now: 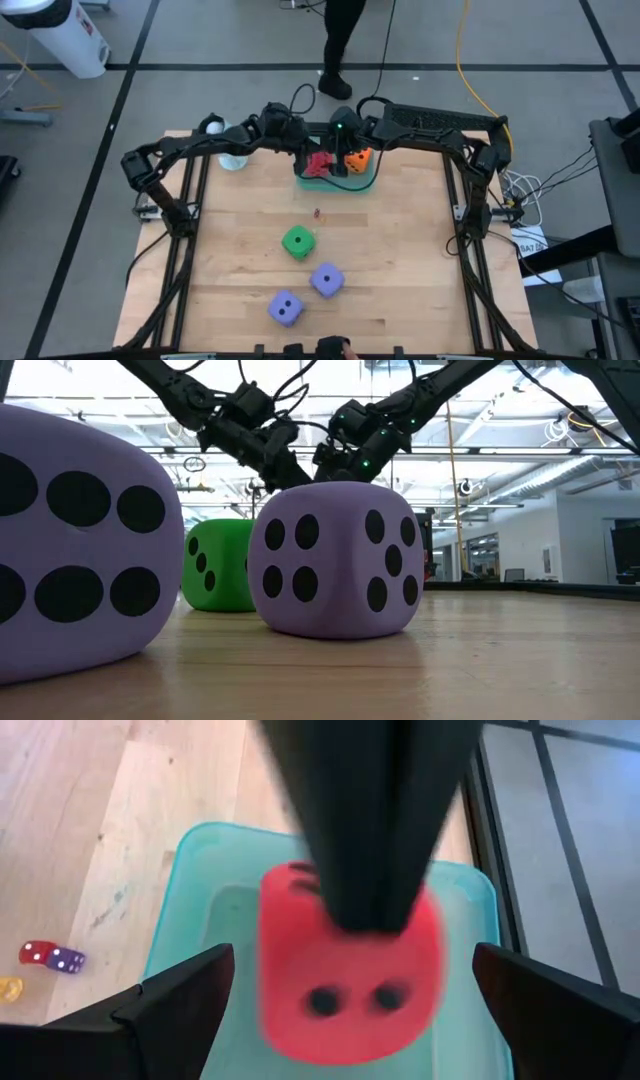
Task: Pick & Place Dice
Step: Put the big red dice into the bin, then put the top big purple dice into the bin
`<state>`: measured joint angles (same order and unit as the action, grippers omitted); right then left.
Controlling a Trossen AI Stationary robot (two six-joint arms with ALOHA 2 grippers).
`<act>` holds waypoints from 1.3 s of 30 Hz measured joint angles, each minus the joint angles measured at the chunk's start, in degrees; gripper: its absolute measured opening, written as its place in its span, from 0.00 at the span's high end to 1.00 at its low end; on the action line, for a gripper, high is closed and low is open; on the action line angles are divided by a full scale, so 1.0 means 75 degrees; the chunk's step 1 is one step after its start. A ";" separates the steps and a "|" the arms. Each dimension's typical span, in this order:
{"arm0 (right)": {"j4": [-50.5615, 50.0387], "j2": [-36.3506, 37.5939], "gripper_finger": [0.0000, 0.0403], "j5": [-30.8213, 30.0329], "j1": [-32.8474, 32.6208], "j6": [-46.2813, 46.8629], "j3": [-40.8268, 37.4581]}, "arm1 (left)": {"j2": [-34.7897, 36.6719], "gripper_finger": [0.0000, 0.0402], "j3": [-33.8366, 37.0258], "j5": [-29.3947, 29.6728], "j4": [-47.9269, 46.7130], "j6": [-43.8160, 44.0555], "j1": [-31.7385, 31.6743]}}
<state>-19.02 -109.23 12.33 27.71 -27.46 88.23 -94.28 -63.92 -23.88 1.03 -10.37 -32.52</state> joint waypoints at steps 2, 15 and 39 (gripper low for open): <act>0.0118 0.0000 0.01 0.0027 -0.0003 0.0030 0.0000 | -0.0039 1.00 0.0000 0.0016 -0.0017 -0.0002 0.0068; -0.0457 0.0603 0.01 -0.1007 -0.0009 0.0195 -0.0009 | -0.0286 1.00 0.0009 0.0065 -0.0651 -0.0272 -0.0178; 0.0794 0.4645 0.90 -0.1371 -0.1760 0.2362 -0.2938 | 0.3230 1.00 0.2674 -0.2252 0.1105 -0.0171 -0.1512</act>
<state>-13.06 -74.39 2.04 14.51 -9.75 66.19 -70.05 -43.87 -40.77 9.32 -11.65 -43.86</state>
